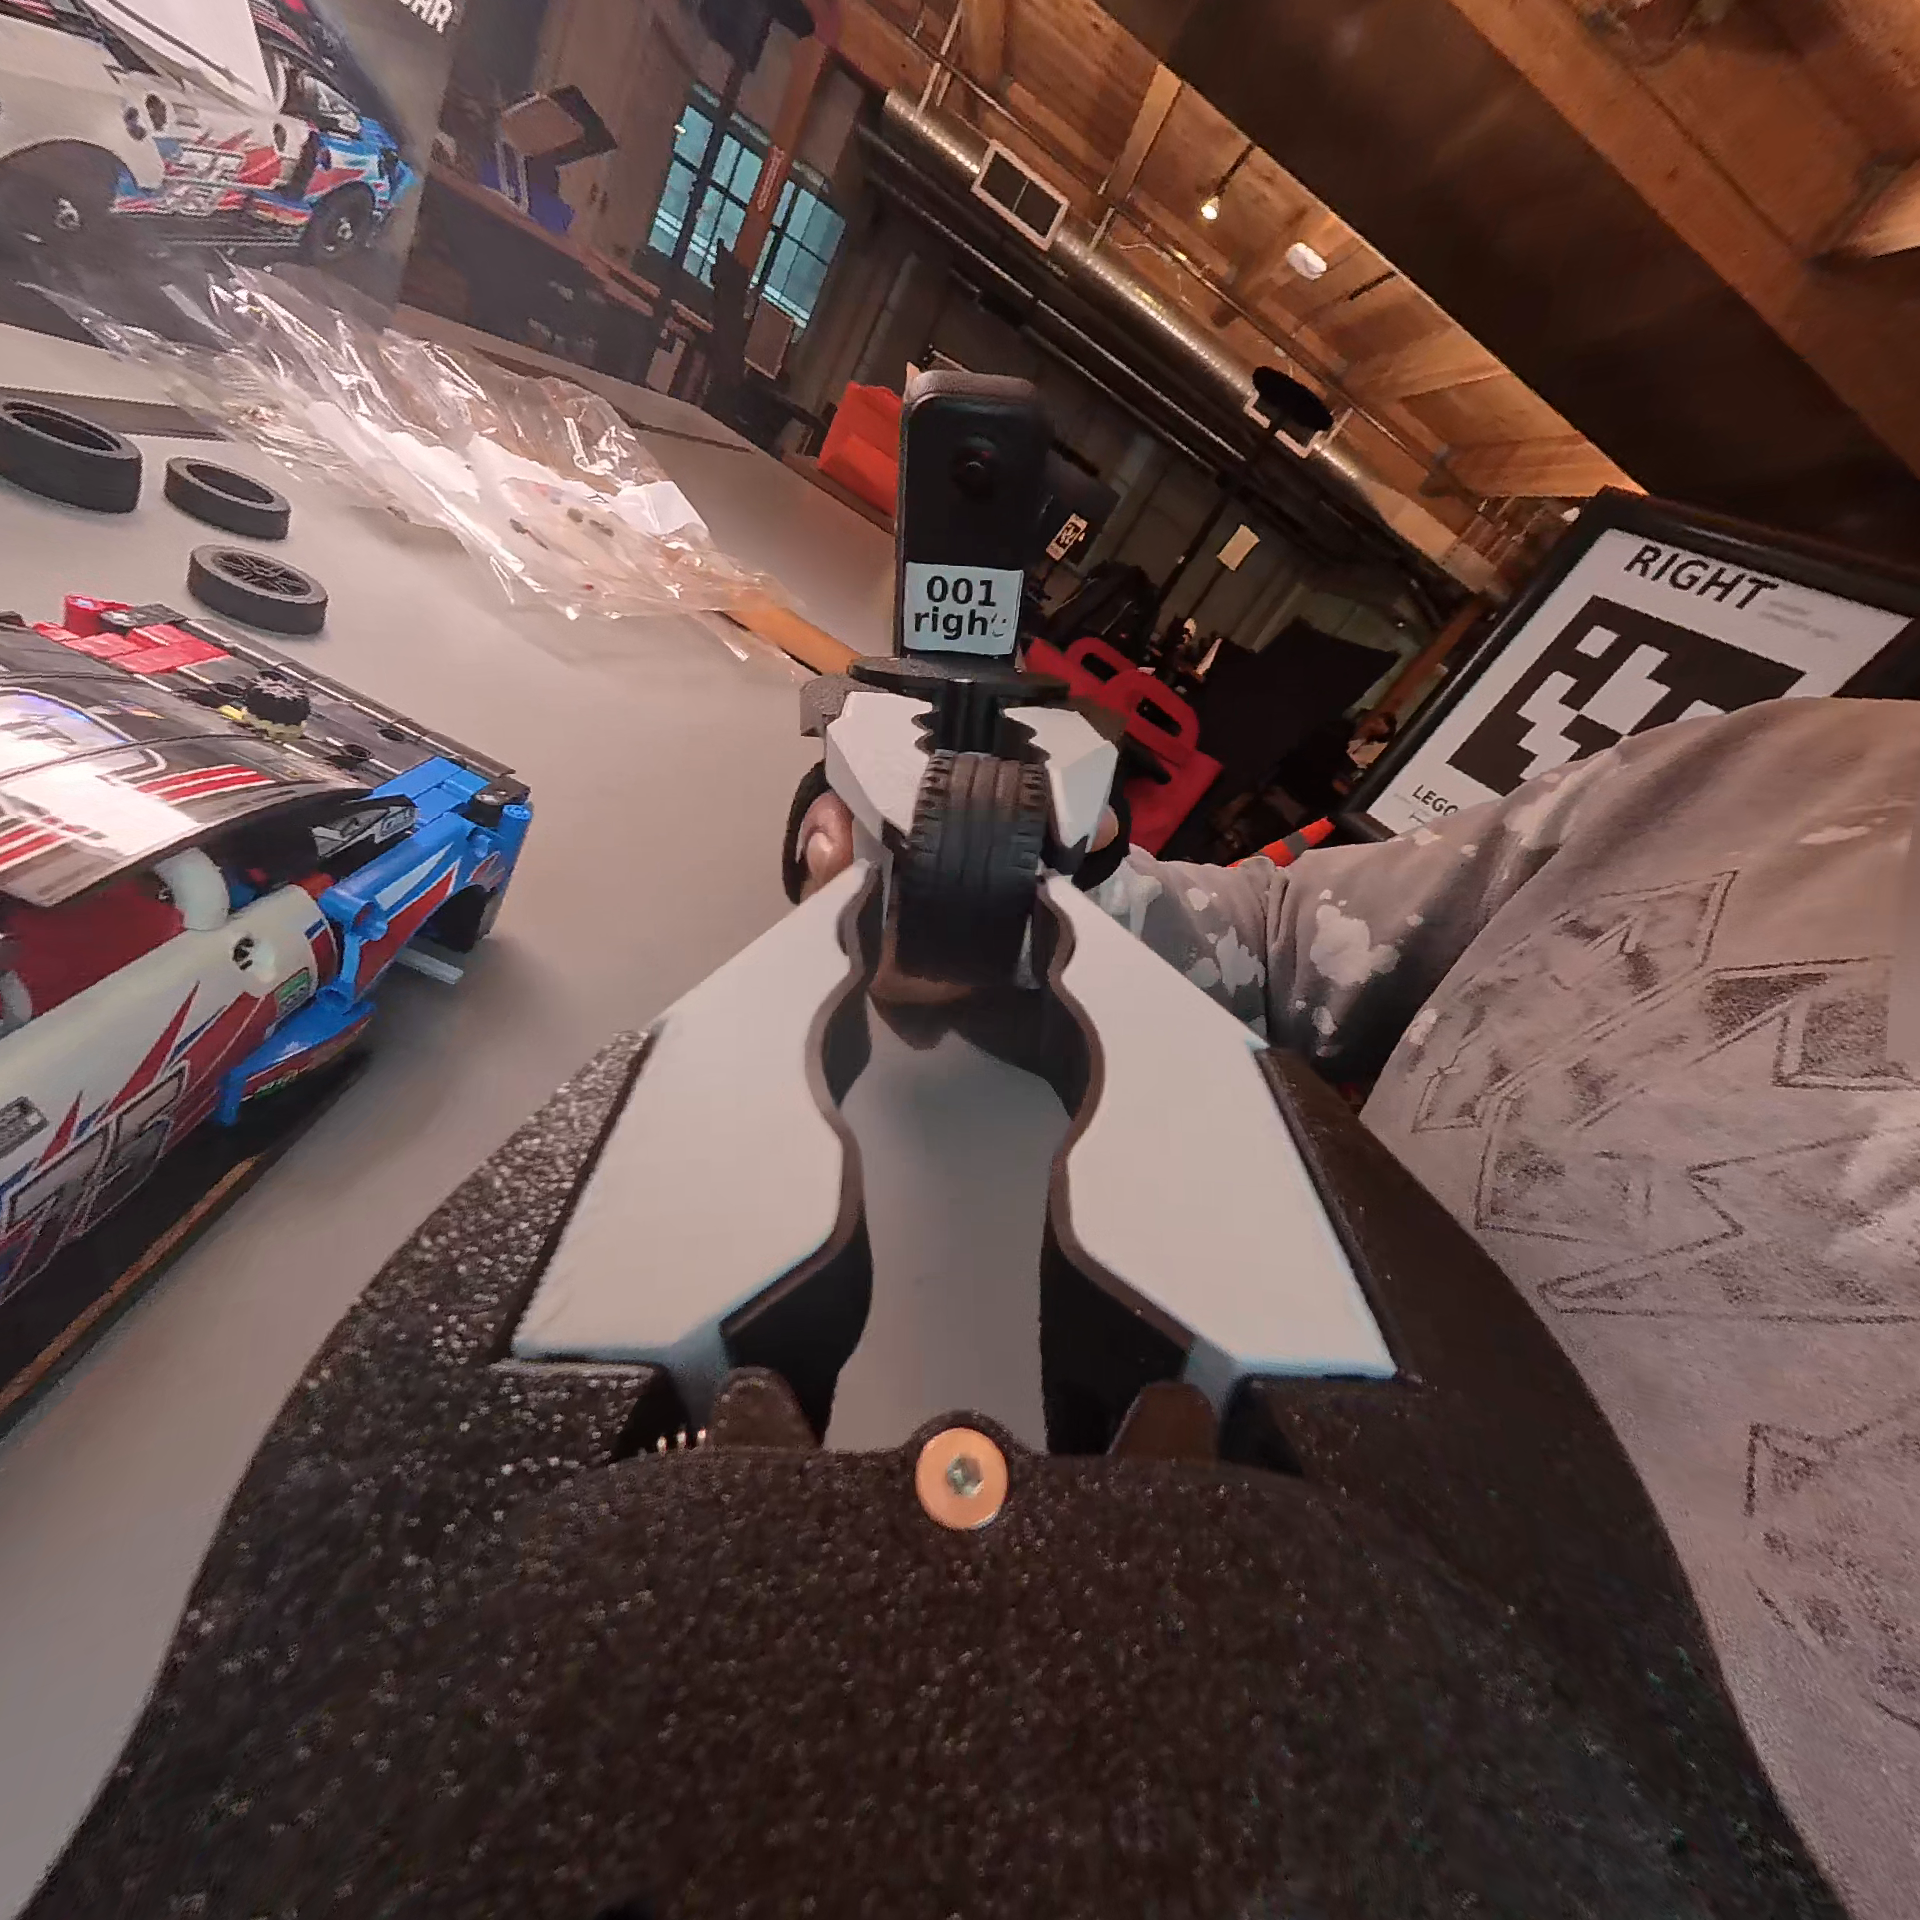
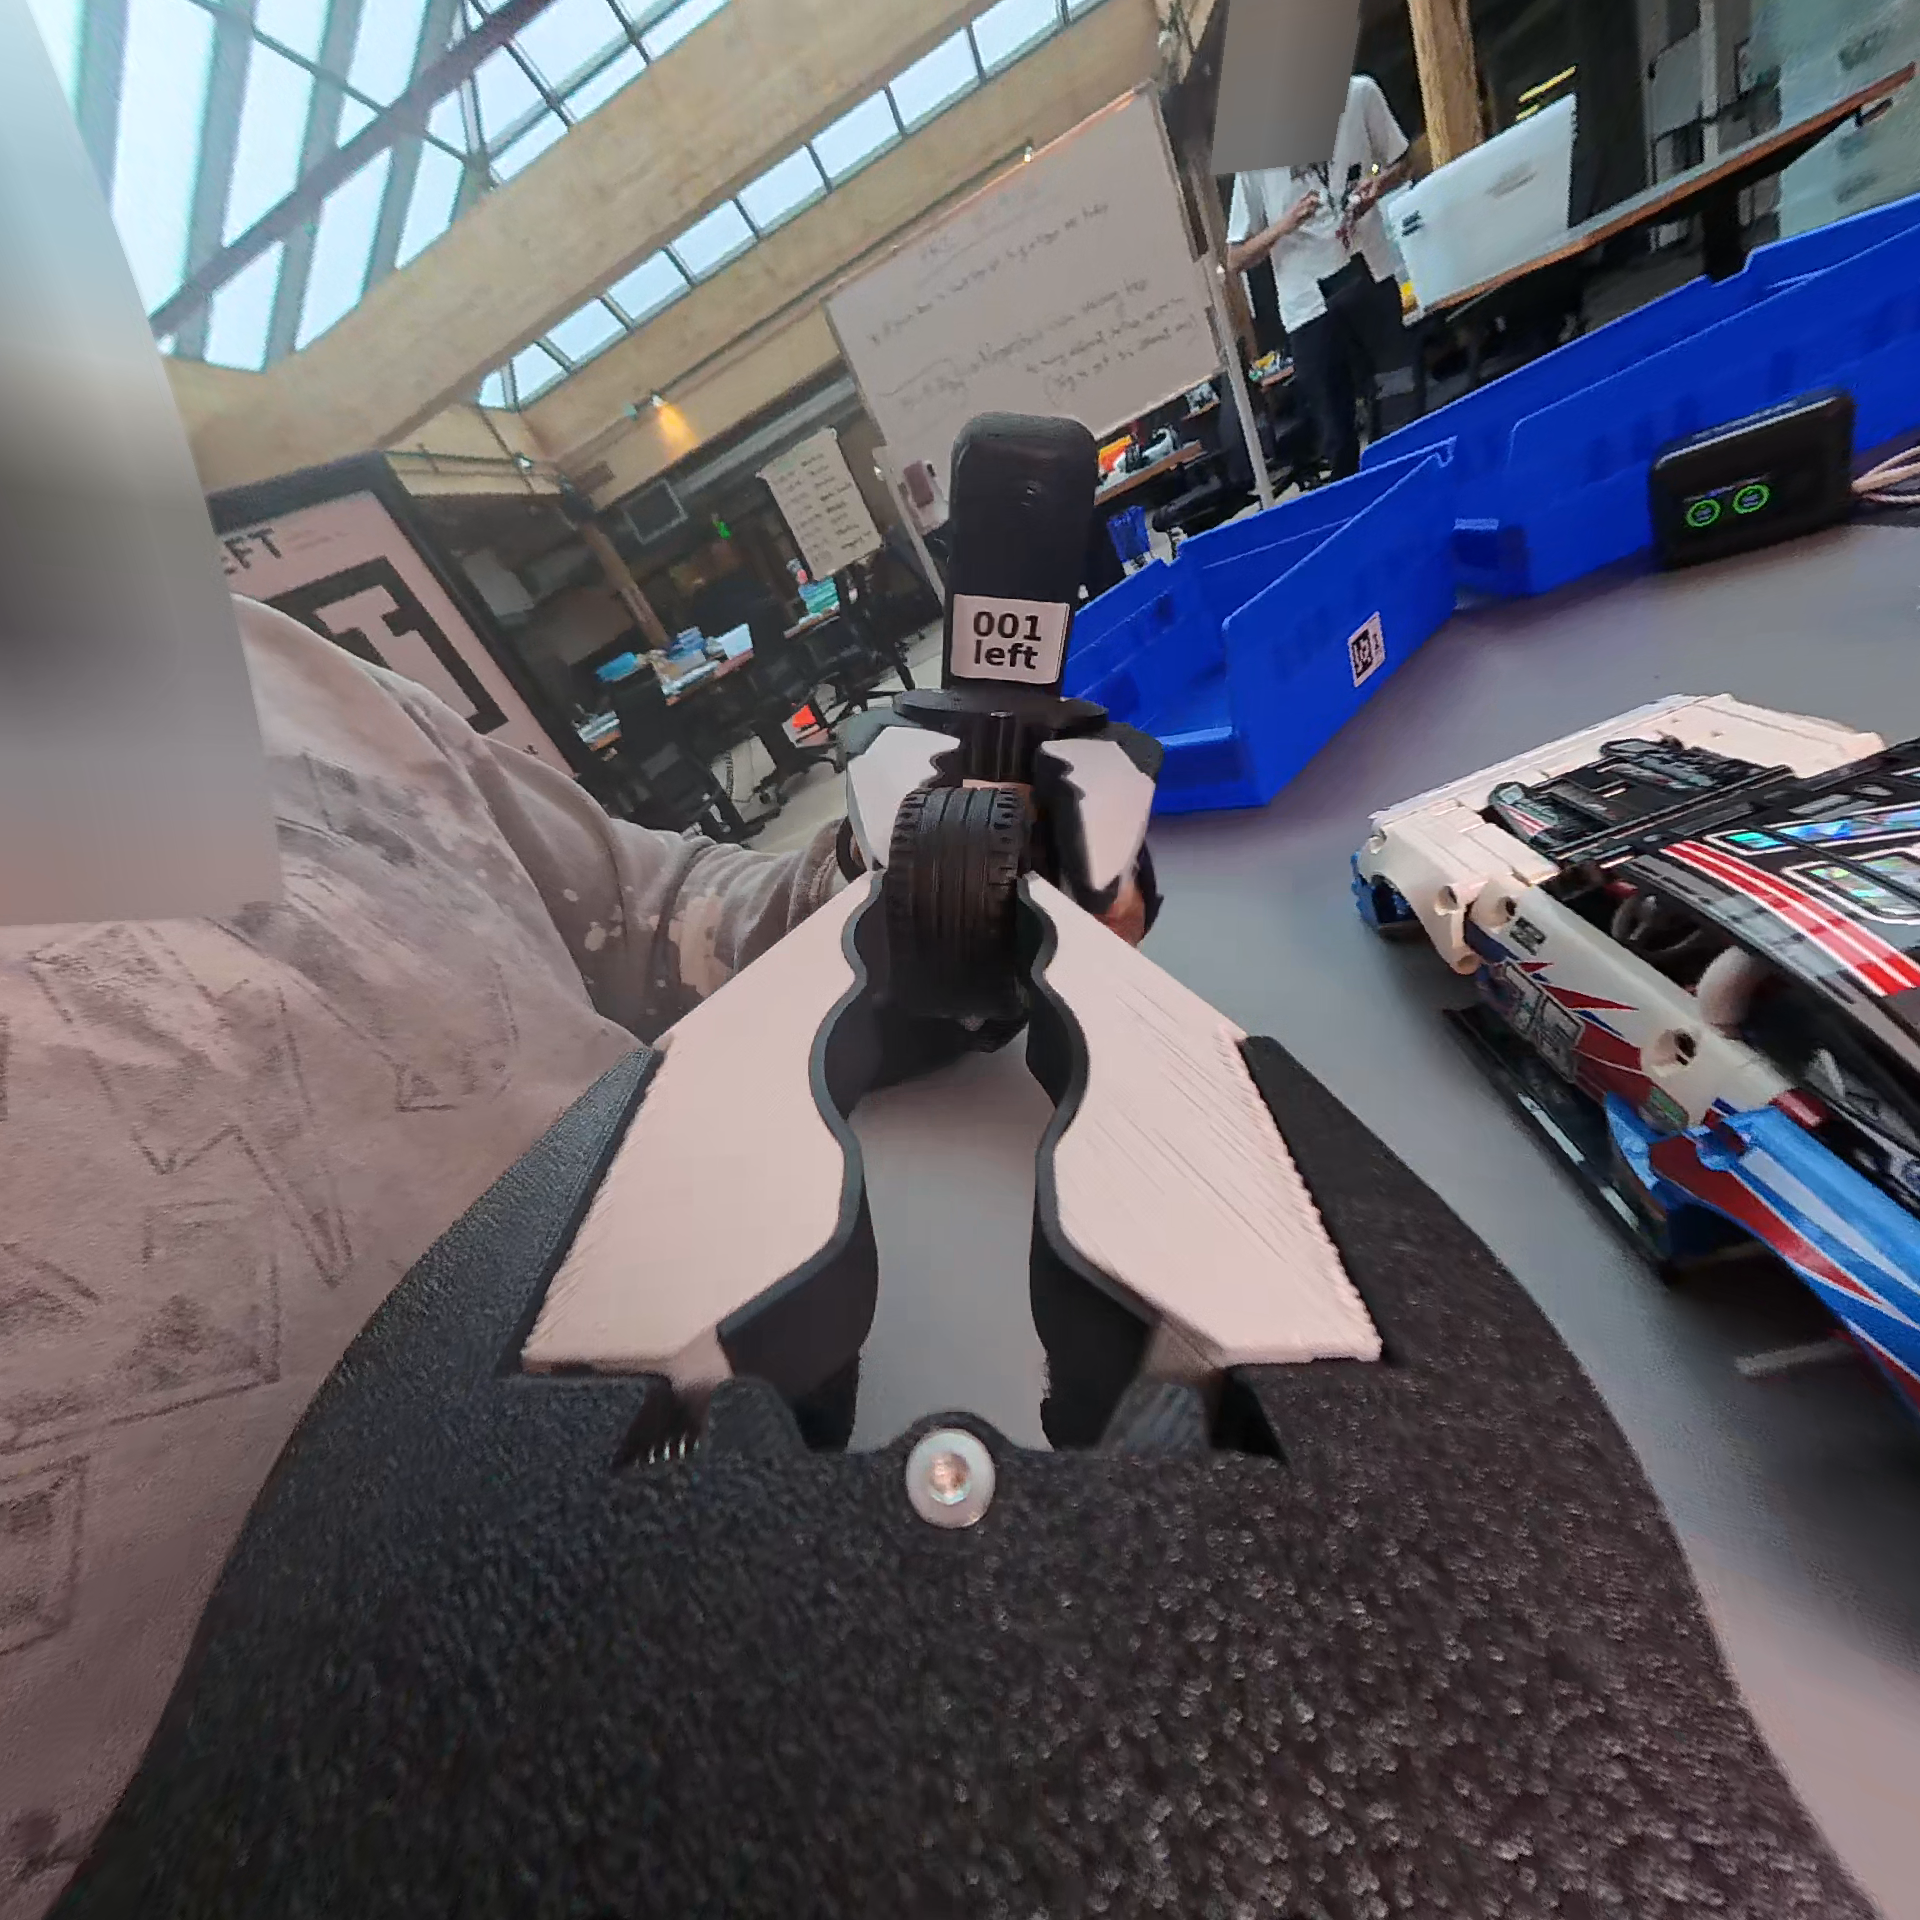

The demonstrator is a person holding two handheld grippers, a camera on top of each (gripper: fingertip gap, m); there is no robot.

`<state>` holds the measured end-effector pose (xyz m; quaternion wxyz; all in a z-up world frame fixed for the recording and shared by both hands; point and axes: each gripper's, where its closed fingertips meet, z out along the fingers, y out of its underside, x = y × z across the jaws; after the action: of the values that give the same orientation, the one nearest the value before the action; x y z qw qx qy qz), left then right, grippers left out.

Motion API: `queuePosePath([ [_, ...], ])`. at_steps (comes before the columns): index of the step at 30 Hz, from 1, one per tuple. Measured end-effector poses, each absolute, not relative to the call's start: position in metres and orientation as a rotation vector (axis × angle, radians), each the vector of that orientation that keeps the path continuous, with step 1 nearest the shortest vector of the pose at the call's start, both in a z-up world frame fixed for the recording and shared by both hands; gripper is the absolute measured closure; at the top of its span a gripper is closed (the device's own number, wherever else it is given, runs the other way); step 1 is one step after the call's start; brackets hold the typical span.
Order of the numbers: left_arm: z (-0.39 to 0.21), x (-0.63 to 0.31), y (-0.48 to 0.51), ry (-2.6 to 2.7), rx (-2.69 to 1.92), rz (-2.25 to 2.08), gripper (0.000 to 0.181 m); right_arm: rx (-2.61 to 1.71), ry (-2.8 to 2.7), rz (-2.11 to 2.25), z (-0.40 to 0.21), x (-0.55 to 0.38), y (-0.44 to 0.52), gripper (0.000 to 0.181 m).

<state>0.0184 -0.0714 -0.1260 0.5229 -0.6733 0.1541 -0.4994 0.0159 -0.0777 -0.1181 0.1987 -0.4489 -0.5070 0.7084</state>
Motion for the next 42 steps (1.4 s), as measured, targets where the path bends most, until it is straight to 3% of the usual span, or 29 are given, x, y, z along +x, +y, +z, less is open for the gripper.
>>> queuePosePath([
  [5,-0.136,0.007,-0.062,0.326,-1.679,-1.080,0.161,-1.353,-1.376,1.820,-0.133,0.004,-0.062,0.158],
  [21,-0.136,-0.008,-0.048,0.245,-1.716,-0.749,0.162,-1.120,-1.455,0.944,-0.132,-0.002,-0.043,0.163],
  [26,-0.132,-0.005,-0.054,0.348,-1.650,-0.754,0.156,-1.077,-1.484,0.977,-0.129,0.001,-0.050,0.162],
  [28,-0.128,-0.004,-0.058,0.394,-1.617,-0.755,0.138,-1.024,-1.510,1.068,-0.123,0.005,-0.060,0.162],
  [30,-0.124,0.005,-0.066,0.464,-1.585,-0.802,0.152,-1.011,-1.521,1.137,-0.121,0.008,-0.066,0.161],
  [33,-0.121,0.017,-0.073,0.543,-1.545,-0.813,0.156,-0.989,-1.567,1.130,-0.129,0.008,-0.075,0.159],
  [42,-0.119,0.025,-0.091,0.782,-1.471,-0.623,0.159,-0.873,-1.629,1.191,-0.123,0.020,-0.092,0.159],
])
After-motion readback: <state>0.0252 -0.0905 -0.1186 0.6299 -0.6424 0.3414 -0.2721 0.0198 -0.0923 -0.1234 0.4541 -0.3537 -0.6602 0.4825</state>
